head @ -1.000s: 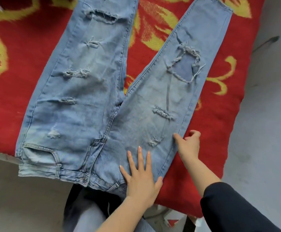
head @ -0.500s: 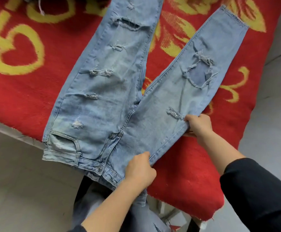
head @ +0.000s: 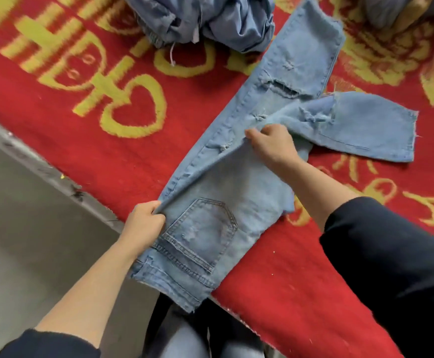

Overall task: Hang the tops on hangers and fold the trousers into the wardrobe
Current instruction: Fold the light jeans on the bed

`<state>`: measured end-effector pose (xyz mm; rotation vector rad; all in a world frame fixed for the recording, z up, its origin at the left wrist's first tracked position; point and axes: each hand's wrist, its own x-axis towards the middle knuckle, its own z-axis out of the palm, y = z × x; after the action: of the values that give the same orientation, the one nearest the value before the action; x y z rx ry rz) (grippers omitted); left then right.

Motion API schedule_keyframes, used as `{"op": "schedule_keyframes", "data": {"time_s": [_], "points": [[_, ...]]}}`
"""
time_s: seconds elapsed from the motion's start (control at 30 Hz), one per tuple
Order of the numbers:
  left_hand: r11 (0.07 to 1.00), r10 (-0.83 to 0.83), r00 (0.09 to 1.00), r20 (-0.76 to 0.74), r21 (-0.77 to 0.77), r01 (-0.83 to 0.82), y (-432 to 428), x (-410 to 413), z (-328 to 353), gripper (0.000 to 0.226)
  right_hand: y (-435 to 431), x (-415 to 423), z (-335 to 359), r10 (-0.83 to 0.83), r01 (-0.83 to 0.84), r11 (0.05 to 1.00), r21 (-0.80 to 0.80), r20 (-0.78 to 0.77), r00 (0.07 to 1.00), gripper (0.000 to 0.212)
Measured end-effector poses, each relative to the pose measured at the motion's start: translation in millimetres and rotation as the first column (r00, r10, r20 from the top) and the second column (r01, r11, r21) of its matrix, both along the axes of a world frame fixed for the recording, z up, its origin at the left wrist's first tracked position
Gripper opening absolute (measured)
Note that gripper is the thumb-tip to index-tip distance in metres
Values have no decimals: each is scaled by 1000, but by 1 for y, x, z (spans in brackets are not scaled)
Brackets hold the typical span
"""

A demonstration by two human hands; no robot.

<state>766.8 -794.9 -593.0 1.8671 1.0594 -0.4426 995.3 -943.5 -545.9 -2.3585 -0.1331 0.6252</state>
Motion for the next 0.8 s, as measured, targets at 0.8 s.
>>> {"op": "schedule_keyframes", "data": {"time_s": [0.8], "points": [[751,-548,836,20,453,481,-4,143,-35,72,-46,28,-80,-553,549,833,-65,-49,832,24]]}}
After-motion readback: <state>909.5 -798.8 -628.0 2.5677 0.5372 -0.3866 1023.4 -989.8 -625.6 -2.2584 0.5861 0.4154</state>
